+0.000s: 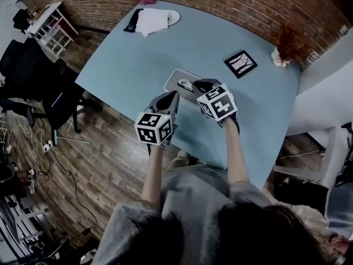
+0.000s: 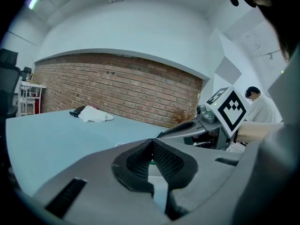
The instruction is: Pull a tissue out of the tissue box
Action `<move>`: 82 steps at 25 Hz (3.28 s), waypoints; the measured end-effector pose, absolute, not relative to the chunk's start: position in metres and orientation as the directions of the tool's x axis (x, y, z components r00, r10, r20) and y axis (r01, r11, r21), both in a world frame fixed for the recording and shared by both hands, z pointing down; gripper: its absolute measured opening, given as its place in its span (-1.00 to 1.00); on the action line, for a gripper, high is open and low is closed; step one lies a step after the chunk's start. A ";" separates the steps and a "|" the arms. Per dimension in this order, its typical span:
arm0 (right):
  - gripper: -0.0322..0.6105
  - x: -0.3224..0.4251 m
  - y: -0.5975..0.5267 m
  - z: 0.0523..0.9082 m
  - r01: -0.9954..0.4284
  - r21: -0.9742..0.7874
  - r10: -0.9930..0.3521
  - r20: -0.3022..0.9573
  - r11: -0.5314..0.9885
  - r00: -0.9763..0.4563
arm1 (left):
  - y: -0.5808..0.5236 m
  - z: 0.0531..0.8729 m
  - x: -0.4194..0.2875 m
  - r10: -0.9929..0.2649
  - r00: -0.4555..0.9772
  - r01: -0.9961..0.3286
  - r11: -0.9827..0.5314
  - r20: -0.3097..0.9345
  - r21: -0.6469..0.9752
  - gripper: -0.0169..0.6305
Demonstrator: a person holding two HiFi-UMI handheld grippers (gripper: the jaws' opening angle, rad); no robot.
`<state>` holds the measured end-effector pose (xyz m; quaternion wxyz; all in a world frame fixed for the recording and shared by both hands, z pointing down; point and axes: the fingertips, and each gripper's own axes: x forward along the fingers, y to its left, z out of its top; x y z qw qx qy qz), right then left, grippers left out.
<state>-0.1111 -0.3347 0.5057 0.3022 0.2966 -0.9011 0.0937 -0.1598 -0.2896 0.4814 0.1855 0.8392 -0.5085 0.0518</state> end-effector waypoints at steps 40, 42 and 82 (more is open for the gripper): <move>-0.89 -0.130 -0.368 0.583 -0.474 0.007 -0.253 0.853 0.880 -0.457 | -0.311 0.533 -0.171 -0.740 0.537 -0.841 -0.432 0.406 0.325 -0.94; -0.89 -0.130 -0.368 0.581 -0.469 0.004 -0.252 0.848 0.883 -0.467 | -0.312 0.533 -0.170 -0.738 0.539 -0.840 -0.435 0.406 0.323 -0.94; -0.89 -0.122 -0.349 0.496 -0.493 0.073 -0.388 0.720 0.867 -0.576 | -0.298 0.471 -0.165 -0.765 0.578 -0.814 -0.518 0.285 0.261 -0.94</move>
